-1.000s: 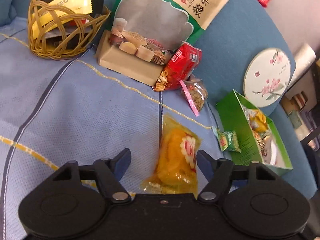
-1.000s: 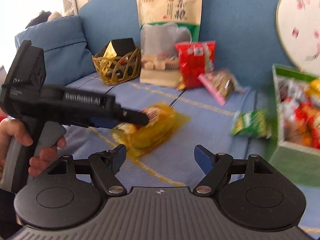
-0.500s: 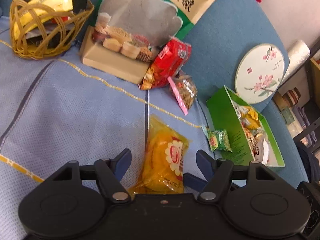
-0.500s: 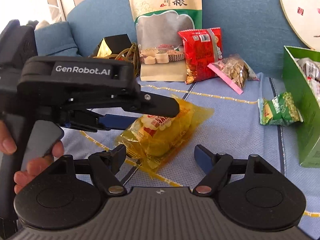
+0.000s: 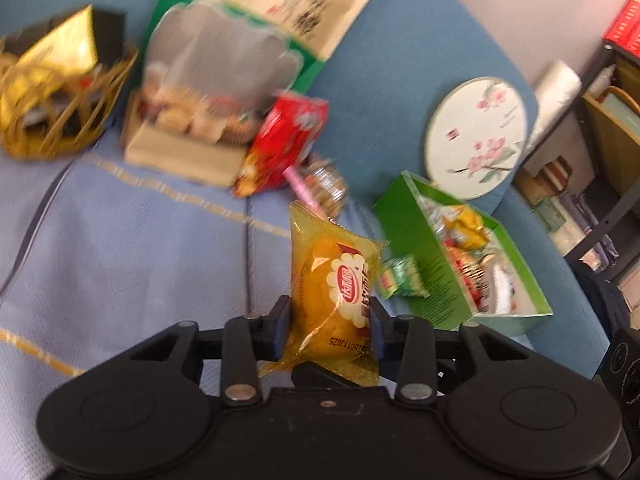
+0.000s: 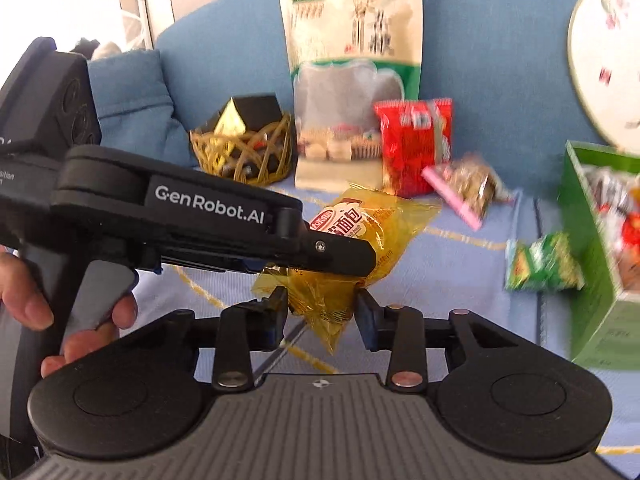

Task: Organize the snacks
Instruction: 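Carry the yellow cake packet into the green box and open the left tool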

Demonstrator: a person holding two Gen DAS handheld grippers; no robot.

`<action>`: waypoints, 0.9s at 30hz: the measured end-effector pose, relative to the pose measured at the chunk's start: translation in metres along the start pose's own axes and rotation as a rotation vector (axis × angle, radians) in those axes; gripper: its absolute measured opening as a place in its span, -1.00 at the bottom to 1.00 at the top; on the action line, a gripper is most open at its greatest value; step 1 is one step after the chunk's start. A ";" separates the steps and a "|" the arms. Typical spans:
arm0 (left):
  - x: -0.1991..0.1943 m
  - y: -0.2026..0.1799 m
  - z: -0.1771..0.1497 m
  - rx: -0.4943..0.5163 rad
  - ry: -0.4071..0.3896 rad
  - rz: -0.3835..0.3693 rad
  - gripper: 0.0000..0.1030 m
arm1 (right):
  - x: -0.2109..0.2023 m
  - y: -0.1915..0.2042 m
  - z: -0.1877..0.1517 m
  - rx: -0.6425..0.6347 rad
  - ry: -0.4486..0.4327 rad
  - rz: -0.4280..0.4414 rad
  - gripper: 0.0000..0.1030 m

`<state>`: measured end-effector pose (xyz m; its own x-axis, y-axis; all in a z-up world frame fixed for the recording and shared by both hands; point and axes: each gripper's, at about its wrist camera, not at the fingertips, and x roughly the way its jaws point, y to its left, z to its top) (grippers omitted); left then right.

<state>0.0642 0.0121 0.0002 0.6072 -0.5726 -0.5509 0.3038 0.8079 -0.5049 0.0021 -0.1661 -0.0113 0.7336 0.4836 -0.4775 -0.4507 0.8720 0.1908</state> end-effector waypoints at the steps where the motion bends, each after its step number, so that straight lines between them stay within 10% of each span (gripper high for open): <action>1: 0.000 -0.006 0.004 0.010 -0.007 -0.011 -0.08 | -0.005 -0.002 0.003 -0.005 -0.014 -0.006 0.23; 18: 0.091 -0.158 0.052 0.271 0.006 -0.203 -0.06 | -0.095 -0.112 0.028 0.165 -0.244 -0.269 0.22; 27: 0.139 -0.180 0.049 0.270 0.057 -0.169 0.14 | -0.092 -0.159 0.023 0.204 -0.221 -0.309 0.22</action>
<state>0.1300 -0.2061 0.0475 0.4913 -0.7028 -0.5144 0.5857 0.7037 -0.4022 0.0180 -0.3477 0.0225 0.9197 0.1821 -0.3477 -0.0987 0.9647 0.2441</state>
